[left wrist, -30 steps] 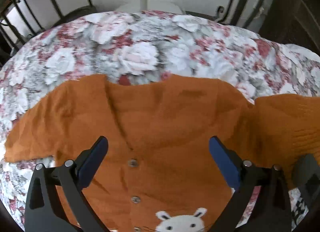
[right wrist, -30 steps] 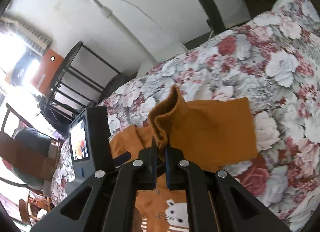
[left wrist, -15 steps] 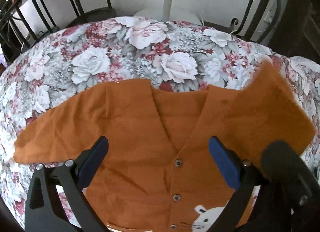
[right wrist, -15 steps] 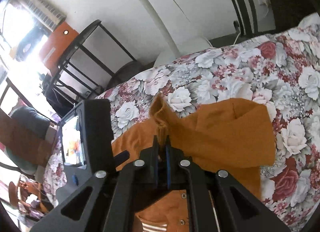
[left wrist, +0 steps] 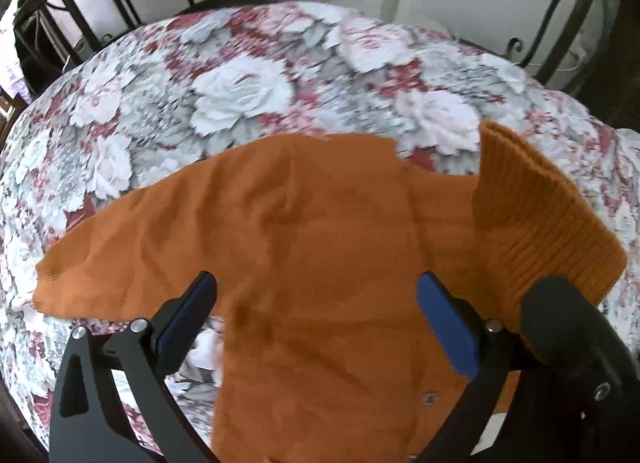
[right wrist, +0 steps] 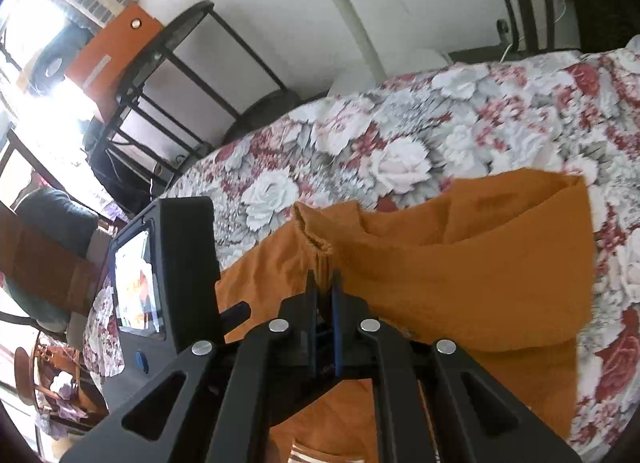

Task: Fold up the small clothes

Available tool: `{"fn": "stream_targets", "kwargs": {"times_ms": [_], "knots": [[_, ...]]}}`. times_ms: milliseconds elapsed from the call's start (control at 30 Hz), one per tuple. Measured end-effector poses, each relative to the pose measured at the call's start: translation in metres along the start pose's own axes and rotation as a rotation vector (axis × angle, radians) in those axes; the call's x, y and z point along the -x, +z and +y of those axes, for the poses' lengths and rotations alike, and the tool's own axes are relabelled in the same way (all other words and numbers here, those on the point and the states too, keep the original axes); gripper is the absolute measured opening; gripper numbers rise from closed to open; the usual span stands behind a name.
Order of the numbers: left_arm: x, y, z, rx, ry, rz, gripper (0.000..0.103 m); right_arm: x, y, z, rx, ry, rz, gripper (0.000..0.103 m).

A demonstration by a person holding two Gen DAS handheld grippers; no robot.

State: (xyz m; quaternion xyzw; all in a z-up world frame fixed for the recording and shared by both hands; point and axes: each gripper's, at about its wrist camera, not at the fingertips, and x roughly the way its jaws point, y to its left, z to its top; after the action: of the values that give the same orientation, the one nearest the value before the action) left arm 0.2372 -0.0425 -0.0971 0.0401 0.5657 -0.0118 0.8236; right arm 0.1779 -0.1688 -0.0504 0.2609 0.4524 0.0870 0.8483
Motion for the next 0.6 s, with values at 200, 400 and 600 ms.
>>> {"fn": "stream_targets", "kwargs": {"times_ms": [200,400,600], "knots": [[-0.036,-0.011,0.018,-0.021,0.069,0.069,0.098,-0.046,-0.013,-0.007,-0.032,0.016,0.123,0.009],[-0.036,-0.011,0.029,-0.018,0.105,0.070,0.098,-0.035,-0.010,-0.019,-0.107,0.091,0.123,0.057],[-0.008,-0.005,0.071,0.141,-0.082,0.076,0.098,0.025,0.013,-0.051,-0.153,0.092,0.017,0.076]]}}
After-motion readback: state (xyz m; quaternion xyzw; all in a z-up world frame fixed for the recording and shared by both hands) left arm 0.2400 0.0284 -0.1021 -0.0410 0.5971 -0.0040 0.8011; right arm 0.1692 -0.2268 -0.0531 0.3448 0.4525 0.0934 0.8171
